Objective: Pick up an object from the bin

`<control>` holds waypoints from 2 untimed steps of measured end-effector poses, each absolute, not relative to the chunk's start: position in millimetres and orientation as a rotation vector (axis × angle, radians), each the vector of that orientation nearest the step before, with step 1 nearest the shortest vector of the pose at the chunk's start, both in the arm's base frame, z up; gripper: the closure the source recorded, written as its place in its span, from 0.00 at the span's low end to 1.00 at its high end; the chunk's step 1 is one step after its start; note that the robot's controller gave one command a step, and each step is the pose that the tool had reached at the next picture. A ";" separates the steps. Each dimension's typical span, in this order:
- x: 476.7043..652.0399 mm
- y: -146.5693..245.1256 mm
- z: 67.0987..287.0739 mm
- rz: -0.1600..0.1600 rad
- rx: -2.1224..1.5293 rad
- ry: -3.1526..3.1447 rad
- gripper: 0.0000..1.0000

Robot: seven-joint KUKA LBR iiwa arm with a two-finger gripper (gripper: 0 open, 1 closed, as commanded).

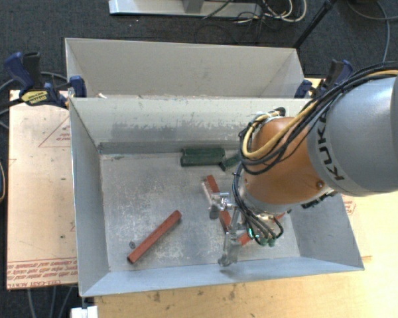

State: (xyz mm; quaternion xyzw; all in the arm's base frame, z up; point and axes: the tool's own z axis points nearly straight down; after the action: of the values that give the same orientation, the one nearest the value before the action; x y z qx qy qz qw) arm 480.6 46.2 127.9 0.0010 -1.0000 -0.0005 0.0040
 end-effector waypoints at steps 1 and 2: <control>534.4 -55.0 76.7 0.003 0.146 -3.140 0.00; 486.6 -68.0 71.2 0.000 0.136 -3.153 0.00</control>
Offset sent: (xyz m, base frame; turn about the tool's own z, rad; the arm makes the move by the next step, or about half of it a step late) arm 0.0525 -0.0963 -0.0493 -0.0995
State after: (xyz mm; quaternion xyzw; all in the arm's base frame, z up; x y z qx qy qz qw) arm 486.6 -68.0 71.2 0.0432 -0.9990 -0.0001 -0.0071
